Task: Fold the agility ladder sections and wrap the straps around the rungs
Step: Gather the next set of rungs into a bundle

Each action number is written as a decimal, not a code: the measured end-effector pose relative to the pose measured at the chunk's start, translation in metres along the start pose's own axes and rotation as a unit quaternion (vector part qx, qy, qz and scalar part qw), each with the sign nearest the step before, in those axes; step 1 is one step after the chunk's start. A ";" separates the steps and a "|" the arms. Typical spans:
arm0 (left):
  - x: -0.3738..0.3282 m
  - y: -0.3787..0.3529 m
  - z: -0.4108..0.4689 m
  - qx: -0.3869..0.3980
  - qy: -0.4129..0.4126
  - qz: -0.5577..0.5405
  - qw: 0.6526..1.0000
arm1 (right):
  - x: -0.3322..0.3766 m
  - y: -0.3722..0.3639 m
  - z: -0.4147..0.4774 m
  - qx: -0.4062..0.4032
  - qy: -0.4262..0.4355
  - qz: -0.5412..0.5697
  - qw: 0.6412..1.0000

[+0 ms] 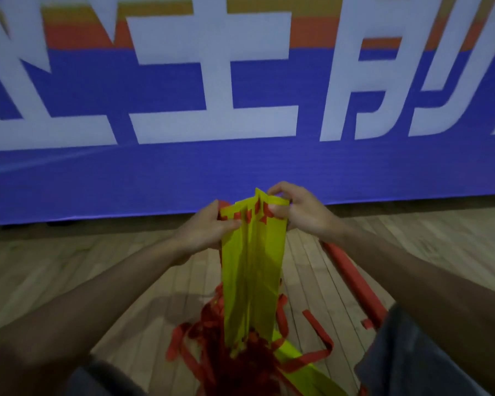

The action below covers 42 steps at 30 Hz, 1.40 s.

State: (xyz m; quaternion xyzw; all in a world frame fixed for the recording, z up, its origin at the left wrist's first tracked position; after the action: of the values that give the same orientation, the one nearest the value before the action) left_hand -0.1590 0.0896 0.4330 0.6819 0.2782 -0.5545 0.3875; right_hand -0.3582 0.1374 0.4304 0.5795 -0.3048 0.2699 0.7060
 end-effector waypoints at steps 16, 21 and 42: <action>0.017 -0.019 0.014 -0.054 -0.151 0.187 0.969 | -0.030 -0.002 -0.017 0.046 0.080 -0.087 0.992; 0.016 -0.024 0.007 0.037 -0.208 0.201 0.956 | -0.028 -0.001 -0.023 0.051 0.097 -0.034 0.993; 0.024 -0.022 0.008 0.121 -0.169 0.112 0.972 | -0.025 -0.013 -0.035 0.027 0.125 -0.161 0.979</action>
State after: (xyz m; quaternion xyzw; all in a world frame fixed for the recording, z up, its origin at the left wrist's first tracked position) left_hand -0.1760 0.0935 0.4036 0.6470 0.0608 -0.6443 0.4031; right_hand -0.3608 0.1686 0.3983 0.6016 -0.1094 0.2317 0.7566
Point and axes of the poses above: each hand's wrist, its own z-axis towards the middle knuckle, its own y-axis out of the back of the hand, x = y × z, the point moved 1 cm from there along z, towards the middle knuckle, and after that the axes turned 15 degrees about -z, right-handed, at the moved point
